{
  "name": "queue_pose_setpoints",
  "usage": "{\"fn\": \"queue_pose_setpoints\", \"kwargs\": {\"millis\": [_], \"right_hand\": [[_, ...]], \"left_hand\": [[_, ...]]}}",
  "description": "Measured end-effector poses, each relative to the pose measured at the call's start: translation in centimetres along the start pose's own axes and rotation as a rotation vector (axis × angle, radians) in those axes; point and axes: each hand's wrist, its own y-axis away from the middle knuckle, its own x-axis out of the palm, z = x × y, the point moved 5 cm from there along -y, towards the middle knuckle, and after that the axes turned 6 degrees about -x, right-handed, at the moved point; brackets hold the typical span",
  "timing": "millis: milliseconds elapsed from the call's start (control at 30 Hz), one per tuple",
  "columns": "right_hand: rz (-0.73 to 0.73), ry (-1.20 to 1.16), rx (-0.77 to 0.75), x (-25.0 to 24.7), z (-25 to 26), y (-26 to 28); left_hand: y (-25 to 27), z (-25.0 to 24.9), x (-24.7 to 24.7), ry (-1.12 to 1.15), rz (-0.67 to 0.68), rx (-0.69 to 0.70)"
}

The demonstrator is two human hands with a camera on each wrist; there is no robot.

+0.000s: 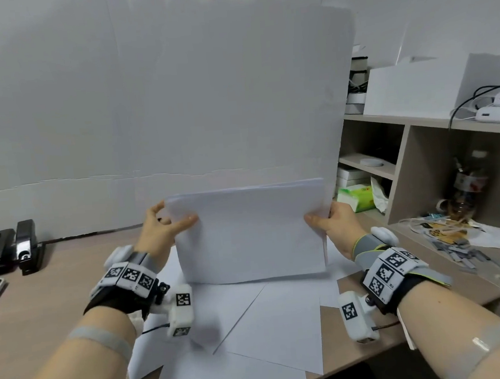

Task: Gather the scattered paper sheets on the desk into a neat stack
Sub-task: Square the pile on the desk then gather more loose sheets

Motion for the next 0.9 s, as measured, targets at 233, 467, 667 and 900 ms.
{"fn": "queue_pose_setpoints", "kwargs": {"millis": [233, 467, 667, 900], "right_hand": [[-0.1, -0.114, 0.059, 0.2, -1.0, 0.1], [-0.175, -0.148, 0.067, -0.5, -0.6, 0.4], [-0.215, -0.233, 0.084, -0.1, -0.1, 0.7], [-0.222, -0.232, 0.051, 0.5, 1.3, 0.1]], "left_hand": [[0.5, 0.8, 3.1, -0.2, 0.094, 0.127], [1.8, 1.1, 4.3, -0.189, 0.082, 0.183], [2.4, 1.3, 4.8, -0.166, 0.099, 0.188], [2.0, 0.1, 5.0, -0.195, 0.027, 0.296]]}}
